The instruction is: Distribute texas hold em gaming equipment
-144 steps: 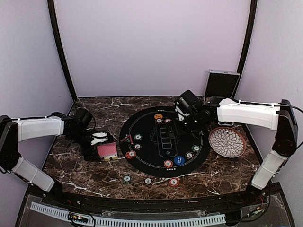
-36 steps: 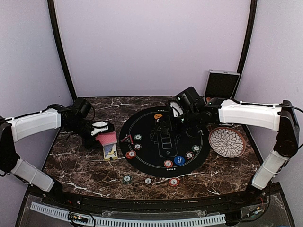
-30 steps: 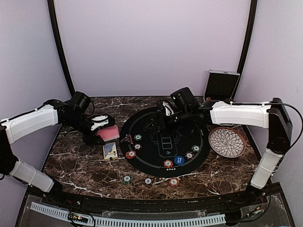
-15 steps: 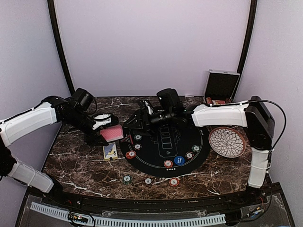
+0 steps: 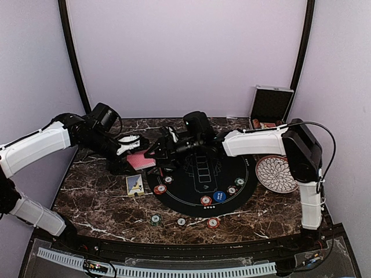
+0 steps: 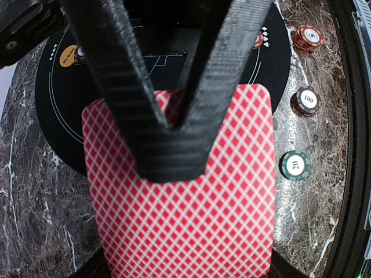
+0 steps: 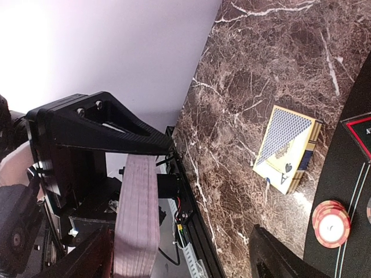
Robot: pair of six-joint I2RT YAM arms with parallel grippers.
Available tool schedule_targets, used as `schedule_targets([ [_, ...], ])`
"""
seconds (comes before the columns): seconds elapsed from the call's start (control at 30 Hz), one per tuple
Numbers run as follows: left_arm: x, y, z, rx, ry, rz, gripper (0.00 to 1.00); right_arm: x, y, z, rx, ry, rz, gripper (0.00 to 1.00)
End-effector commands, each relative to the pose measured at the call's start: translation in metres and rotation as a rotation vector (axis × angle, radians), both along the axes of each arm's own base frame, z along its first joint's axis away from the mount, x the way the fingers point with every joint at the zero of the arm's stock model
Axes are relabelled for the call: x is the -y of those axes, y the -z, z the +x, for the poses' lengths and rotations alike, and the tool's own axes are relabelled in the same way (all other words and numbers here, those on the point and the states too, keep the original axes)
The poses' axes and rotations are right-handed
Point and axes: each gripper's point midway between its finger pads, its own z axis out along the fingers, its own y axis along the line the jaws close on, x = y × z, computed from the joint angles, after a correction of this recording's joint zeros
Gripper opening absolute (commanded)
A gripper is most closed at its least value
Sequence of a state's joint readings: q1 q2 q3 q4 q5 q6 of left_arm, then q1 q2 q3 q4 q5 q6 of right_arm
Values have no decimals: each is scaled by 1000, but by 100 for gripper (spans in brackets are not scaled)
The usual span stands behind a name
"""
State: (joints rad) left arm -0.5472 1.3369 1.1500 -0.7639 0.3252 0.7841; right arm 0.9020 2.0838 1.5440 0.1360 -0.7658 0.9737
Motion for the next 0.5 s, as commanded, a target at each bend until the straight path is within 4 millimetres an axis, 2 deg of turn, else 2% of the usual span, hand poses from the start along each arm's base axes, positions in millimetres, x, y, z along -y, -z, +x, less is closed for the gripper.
schedule_targets([
  [0.0, 8, -11, 0, 13, 20, -23, 0, -15, -26, -4, 11, -48, 100, 77],
  [0.17, 12, -10, 6, 34, 18, -15, 0, -19, -25, -6, -18, -68, 123, 60],
  [0.37, 13, -11, 19, 81, -13, 2, 1, -21, -21, -4, -56, -79, 141, 29],
  [0.4, 12, -11, 21, 89, -19, 6, 4, -20, -21, -3, -61, -76, 146, 26],
  [0.47, 8, -12, 24, 111, -25, 27, 21, -18, -21, -1, -79, -68, 159, 19],
])
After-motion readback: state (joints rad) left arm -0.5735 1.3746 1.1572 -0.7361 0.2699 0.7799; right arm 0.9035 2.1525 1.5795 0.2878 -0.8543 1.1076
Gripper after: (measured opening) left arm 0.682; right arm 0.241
